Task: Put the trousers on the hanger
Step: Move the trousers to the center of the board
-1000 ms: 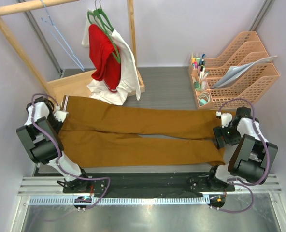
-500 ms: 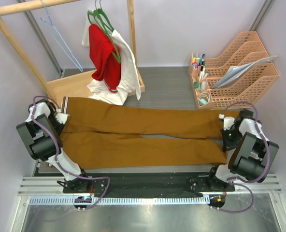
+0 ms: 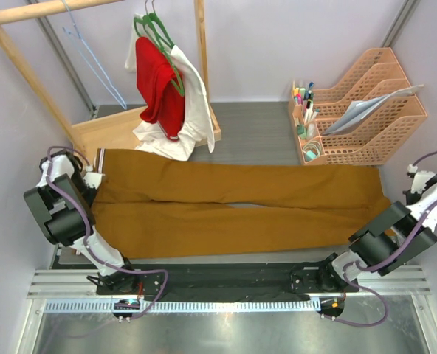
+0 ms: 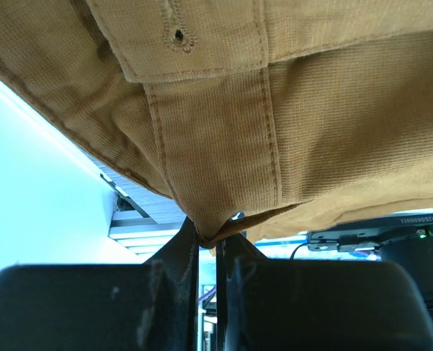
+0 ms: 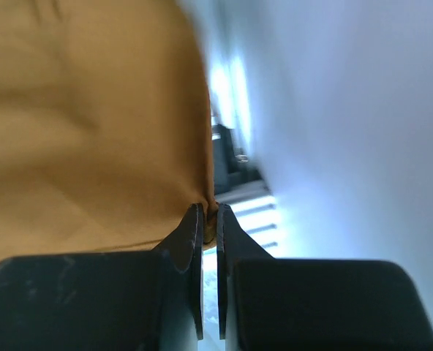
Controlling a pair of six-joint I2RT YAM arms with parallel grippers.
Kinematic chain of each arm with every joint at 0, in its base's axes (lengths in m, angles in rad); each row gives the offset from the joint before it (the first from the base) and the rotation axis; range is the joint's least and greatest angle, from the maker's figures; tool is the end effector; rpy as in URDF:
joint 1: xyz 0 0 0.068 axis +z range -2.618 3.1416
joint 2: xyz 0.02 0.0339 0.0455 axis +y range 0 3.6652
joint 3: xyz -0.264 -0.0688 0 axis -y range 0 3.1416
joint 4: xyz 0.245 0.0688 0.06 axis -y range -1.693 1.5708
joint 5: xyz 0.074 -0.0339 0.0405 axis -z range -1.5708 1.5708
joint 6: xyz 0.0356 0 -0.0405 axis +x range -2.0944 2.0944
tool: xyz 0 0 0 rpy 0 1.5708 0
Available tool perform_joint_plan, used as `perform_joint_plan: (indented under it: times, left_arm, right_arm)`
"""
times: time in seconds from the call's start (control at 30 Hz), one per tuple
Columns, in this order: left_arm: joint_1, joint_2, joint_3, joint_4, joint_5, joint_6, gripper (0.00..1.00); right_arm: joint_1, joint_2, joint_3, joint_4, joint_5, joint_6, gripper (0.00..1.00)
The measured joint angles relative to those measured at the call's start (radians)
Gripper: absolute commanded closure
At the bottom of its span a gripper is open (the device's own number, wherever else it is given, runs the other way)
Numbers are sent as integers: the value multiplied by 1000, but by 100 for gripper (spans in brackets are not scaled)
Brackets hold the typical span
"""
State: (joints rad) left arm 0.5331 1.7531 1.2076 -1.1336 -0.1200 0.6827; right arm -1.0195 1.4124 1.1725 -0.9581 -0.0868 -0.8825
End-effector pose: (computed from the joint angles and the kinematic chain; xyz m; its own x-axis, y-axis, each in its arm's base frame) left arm 0.2533 0.1544 0.1886 -0.9756 0.1516 0.1590 0.1573 0.9872 0.0241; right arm 0.1443 -0.2288 0.2723 -0.9525 0.0802 -0.2937 0.1518 0.9613 -0.2300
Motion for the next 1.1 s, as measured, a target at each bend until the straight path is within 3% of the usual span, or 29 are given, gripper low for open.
perform_joint_plan:
  times: [0.33, 0.37, 0.4, 0.5, 0.57, 0.6, 0.77, 0.93, 1.1]
  left_arm:
    - [73, -66, -34, 8, -19, 69, 100]
    - [90, -66, -34, 9, -21, 80, 96]
    - [102, -66, -34, 9, -23, 87, 77]
    - [131, -67, -33, -6, -19, 126, 47]
    - [139, -70, -14, -39, 16, 157, 35]
    - [142, -77, 5, -67, 46, 168, 17]
    - [124, -181, 171, -154, 234, 227, 5]
    - [5, -303, 281, -162, 362, 242, 7]
    - [-112, -187, 357, -164, 465, 243, 12]
  right_arm:
    - [8, 54, -216, 84, 82, -101, 98]
    - [8, 54, -223, 90, 89, -111, 93]
    - [9, 54, -225, 91, 93, -117, 67]
    - [13, 53, -221, 80, 92, -145, 24]
    - [14, 53, -188, 32, 69, -169, 14]
    - [16, 53, -158, 2, 48, -182, 11]
    - [82, 49, 27, -88, -57, -195, 10]
    - [249, 44, 97, -95, -153, -185, 12]
    - [340, 154, 181, -82, -249, -192, 26]
